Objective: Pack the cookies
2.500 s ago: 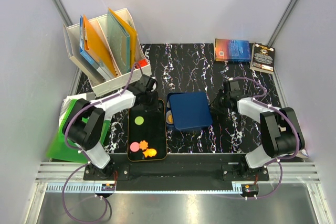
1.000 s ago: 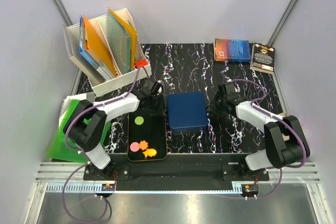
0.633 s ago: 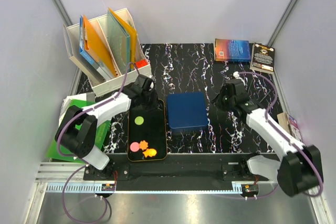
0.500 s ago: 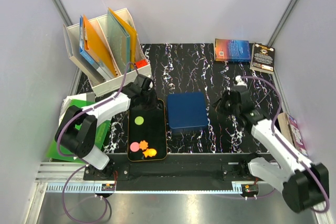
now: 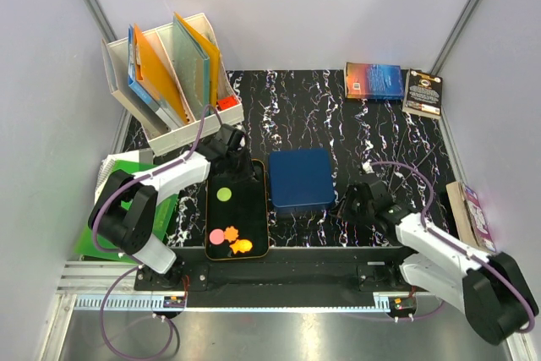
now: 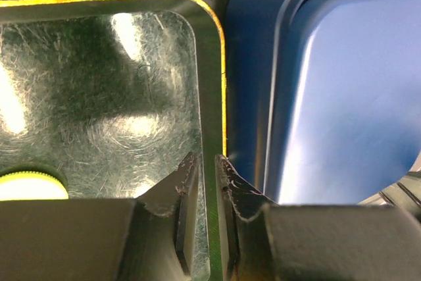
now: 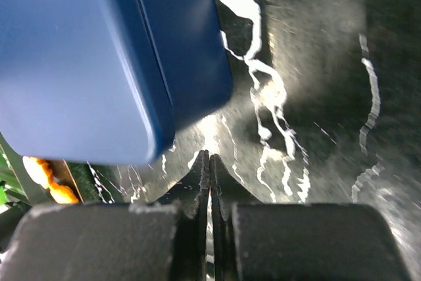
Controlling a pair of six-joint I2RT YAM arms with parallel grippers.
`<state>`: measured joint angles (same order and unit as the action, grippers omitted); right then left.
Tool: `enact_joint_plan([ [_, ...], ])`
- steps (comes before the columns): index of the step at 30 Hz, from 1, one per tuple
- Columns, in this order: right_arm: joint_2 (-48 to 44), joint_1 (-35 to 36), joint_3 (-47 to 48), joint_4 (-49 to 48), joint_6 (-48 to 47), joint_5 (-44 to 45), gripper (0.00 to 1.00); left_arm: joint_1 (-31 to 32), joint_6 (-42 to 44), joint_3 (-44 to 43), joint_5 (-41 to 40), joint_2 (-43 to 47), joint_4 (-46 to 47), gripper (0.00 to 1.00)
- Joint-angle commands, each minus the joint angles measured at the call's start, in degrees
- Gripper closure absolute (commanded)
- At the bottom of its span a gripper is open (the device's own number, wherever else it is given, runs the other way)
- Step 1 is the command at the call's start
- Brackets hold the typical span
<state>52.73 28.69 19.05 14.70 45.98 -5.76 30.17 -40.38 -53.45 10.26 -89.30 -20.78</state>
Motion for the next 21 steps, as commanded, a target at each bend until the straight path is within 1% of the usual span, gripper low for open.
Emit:
enact_joint_plan([
  [1,4.9,1.1,0.4,-11.9,2.5,-1.7,1.00,0.1,-0.7,0.8,-0.2,2.3,2.7,0.81],
  [6,9.4,1.4,2.2,-14.3,2.1,-1.7,1.00,0.0,-0.6,1.5,-0.3,2.2,2.9,0.81],
  [7,9.9,1.5,2.8,-16.3,1.9,-1.5,1.00,0.1,-0.6,1.5,-0.2,2.1,3.0,0.80],
  [11,11.9,1.4,4.0,-18.0,1.9,-1.8,1.00,0.1,-0.6,1.5,0.3,1.7,3.3,0.81],
  [16,11.2,1.5,4.6,-17.6,2.2,-2.3,1.00,0.0,-0.2,1.5,0.4,1.8,3.5,0.81],
  [21,6.8,1.5,5.3,-15.1,2.3,-2.6,1.00,0.0,-0.1,1.2,0.6,1.1,3.6,0.81],
])
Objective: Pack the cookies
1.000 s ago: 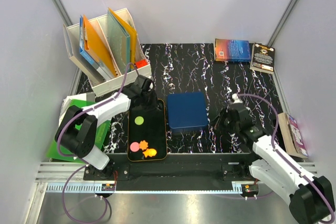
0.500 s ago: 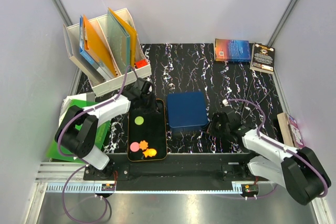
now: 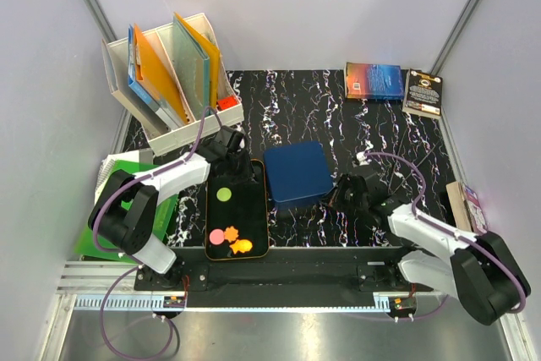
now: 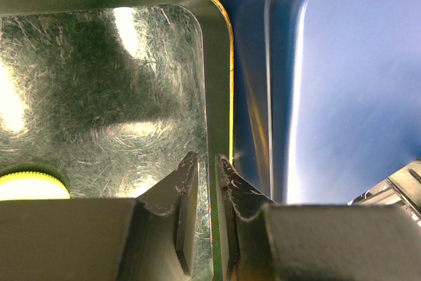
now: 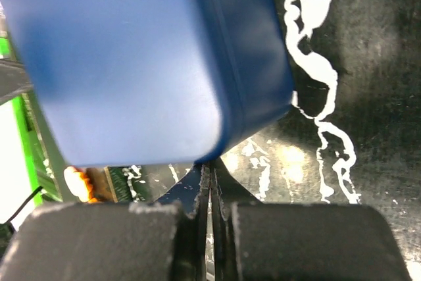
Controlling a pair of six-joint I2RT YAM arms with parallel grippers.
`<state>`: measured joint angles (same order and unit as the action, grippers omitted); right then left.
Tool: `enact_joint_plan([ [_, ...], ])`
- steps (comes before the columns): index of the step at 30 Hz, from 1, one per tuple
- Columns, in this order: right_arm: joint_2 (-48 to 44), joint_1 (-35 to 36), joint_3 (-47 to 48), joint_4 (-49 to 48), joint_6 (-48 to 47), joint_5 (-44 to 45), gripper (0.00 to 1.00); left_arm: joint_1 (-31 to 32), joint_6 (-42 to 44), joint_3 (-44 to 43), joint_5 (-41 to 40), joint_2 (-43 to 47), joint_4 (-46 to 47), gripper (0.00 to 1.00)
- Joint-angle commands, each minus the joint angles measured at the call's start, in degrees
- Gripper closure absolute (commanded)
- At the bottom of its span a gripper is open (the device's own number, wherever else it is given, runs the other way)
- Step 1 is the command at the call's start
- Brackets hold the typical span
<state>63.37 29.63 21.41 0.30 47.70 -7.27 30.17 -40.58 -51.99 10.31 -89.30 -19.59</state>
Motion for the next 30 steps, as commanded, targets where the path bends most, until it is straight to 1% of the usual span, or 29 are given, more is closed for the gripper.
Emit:
enact_joint_plan([
  [1,-4.7,0.5,3.3,2.1,0.5,-1.7,1.00,0.0,0.1,-0.3,0.7,1.1,2.4,0.81],
  [4,-8.2,0.6,5.8,7.9,-0.6,-3.4,1.00,-0.3,0.3,-0.6,0.6,1.1,2.1,0.80],
  [7,-12.3,0.6,10.0,14.2,-2.5,-2.6,1.00,-1.0,0.6,-0.9,0.3,1.4,1.2,0.81],
  [9,-14.3,0.6,12.7,15.4,-3.7,-1.6,1.00,-1.5,0.6,-1.1,0.1,1.9,0.6,0.81],
  [11,-12.9,0.6,14.4,14.8,-5.4,0.7,1.00,-2.2,0.2,-1.3,-1.1,2.7,0.4,0.80],
  [13,-10.0,0.6,15.9,11.3,-6.2,2.4,1.00,-2.6,-0.2,-1.8,-1.6,3.3,0.3,0.80],
  [14,-6.1,0.5,16.1,9.4,-6.9,2.5,1.00,-2.9,-0.3,-2.0,-1.8,4.0,0.3,0.80],
  [15,-3.7,0.5,16.6,4.8,-7.2,2.2,1.00,-3.0,-0.3,-2.4,-1.8,4.3,0.2,0.80],
  [16,-1.2,0.4,16.8,2.3,-7.3,1.6,1.00,-3.0,-0.2,-3.2,-1.8,4.6,0.1,0.80],
  [17,4.0,0.3,17.1,0.3,-7.3,0.9,1.00,-3.2,-0.1,-3.6,-1.8,5.2,-0.1,0.80],
  [18,6.6,0.1,17.7,-6.5,-7.1,-1.4,1.00,-3.1,-0.1,-4.1,-1.7,5.5,-0.1,0.80],
  [20,13.5,-1.0,18.1,-12.4,-5.6,-4.4,1.00,-3.1,0.0,-4.3,-1.3,6.6,-0.1,0.79],
  [21,15.4,-1.4,18.3,-18.3,-5.1,-7.5,1.00,-3.2,0.0,-4.2,-1.3,7.1,-0.1,0.79],
  [24,21.2,-2.6,18.8,-26.7,-2.9,-10.9,1.00,-3.1,0.3,-2.8,-1.3,9.3,0.3,0.79],
  [27,25.3,-4.0,19.9,-31.6,-1.7,-13.1,1.00,-3.3,0.5,-1.5,-1.4,11.1,0.9,0.79],
  [30,28.3,-5.3,20.9,-34.2,-0.9,-14.7,1.00,-3.5,0.7,-0.7,-1.4,11.8,0.8,0.79],
])
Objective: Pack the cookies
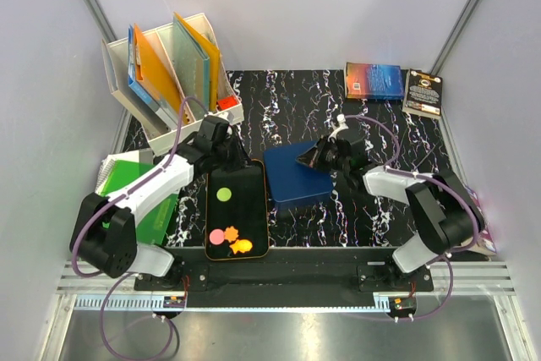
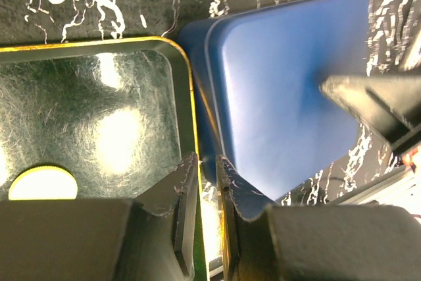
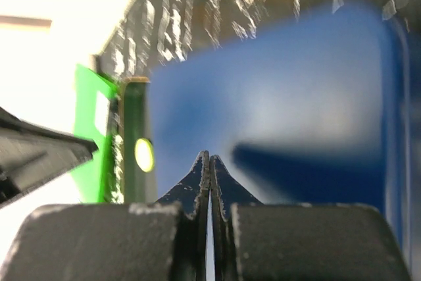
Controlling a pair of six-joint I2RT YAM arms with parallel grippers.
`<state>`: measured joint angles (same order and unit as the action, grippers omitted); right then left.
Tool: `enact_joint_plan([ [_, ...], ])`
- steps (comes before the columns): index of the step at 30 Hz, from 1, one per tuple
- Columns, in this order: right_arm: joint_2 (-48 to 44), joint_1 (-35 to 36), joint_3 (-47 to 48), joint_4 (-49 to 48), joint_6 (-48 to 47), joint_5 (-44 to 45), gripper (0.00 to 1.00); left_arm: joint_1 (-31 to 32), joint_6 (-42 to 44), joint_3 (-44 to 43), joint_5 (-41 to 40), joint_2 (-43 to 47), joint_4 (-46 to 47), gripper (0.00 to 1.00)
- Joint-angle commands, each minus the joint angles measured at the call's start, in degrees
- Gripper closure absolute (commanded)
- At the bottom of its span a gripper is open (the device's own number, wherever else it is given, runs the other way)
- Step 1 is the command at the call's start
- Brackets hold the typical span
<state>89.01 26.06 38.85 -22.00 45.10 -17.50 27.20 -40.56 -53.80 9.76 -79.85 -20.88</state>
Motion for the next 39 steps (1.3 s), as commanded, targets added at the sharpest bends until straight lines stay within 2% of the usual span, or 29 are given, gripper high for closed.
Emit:
enact_joint_plan([
  [1,4.1,-2.0,3.7,-12.4,2.0,-4.8,1.00,-0.5,0.7,1.2,-0.7,2.5,2.2,0.79],
  [9,17.1,-5.6,5.0,-22.5,8.5,-13.1,1.00,-0.5,0.5,1.1,3.7,1.5,6.1,0.77],
  [13,23.6,-6.1,4.9,-26.9,11.6,-14.8,1.00,-0.5,-0.1,0.6,8.3,-0.2,10.9,0.68],
  [17,25.9,-6.2,4.2,-30.8,12.9,-15.6,1.00,-0.4,-1.0,-0.4,11.2,-2.1,13.6,0.64],
  [23,26.5,-6.3,4.1,-30.0,11.9,-15.8,1.00,-0.4,-2.8,-3.9,14.4,-8.0,16.6,0.64],
  [31,26.6,-6.2,3.5,-28.8,10.4,-15.6,1.00,-0.4,-5.3,-9.0,16.5,-14.4,22.4,0.67],
  [39,26.1,-6.4,3.3,-27.9,10.0,-15.8,1.00,-0.6,-7.6,-9.3,14.3,-24.7,16.4,0.86],
])
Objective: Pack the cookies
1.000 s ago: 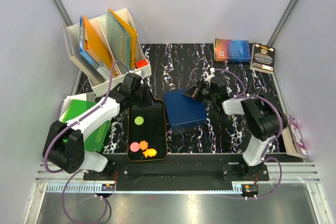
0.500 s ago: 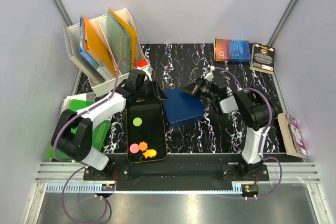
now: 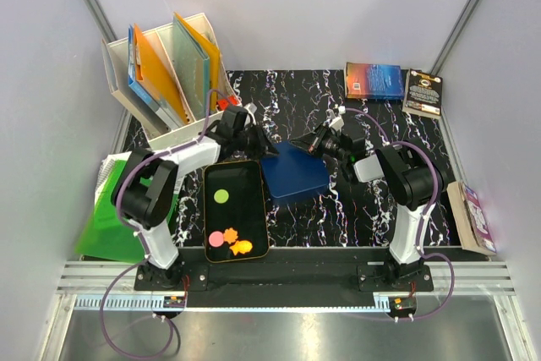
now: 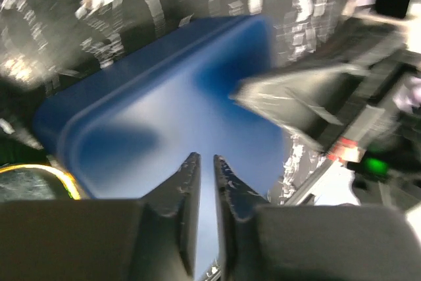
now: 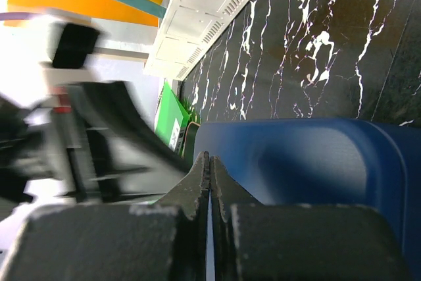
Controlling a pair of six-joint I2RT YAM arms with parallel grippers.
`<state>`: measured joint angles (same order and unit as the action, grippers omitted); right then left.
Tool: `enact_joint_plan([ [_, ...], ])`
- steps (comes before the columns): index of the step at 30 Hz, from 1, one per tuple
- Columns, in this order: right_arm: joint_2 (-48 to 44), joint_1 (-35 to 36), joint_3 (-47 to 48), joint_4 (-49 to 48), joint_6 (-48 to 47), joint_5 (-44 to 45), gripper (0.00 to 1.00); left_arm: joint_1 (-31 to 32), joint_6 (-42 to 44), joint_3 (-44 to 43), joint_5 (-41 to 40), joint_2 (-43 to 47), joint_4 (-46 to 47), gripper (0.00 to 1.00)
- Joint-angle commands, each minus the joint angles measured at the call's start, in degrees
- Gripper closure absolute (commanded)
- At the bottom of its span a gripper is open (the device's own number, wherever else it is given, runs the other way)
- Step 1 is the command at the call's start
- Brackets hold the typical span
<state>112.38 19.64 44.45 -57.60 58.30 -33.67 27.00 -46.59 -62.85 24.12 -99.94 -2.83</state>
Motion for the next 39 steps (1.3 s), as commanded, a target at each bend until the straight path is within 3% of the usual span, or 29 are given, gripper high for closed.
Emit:
enact_joint_plan([
  [1,2.4,0.0,-2.3,7.9,-3.5,0.4,1.00,-0.5,-1.5,-0.1,0.6,-5.3,-1.7,0.86],
  [6,0.3,0.0,-2.3,9.8,-4.6,0.9,1.00,-0.8,-1.9,1.9,0.1,-2.3,2.0,0.87],
  [16,-8.0,0.0,0.3,19.2,-8.5,3.1,1.00,-1.9,1.1,-4.3,-2.2,9.1,0.2,0.80],
  [28,-9.1,0.0,-0.5,19.5,-8.1,2.8,1.00,-1.8,-2.5,2.6,2.4,-2.4,5.0,0.80],
  [35,-12.4,0.0,1.3,24.3,-10.1,4.0,1.00,-2.4,-0.3,0.7,0.1,2.5,3.0,0.80],
  [39,-17.7,0.0,4.0,28.6,-12.2,5.6,0.97,-2.5,2.2,-2.8,-3.2,8.6,-0.9,0.71],
])
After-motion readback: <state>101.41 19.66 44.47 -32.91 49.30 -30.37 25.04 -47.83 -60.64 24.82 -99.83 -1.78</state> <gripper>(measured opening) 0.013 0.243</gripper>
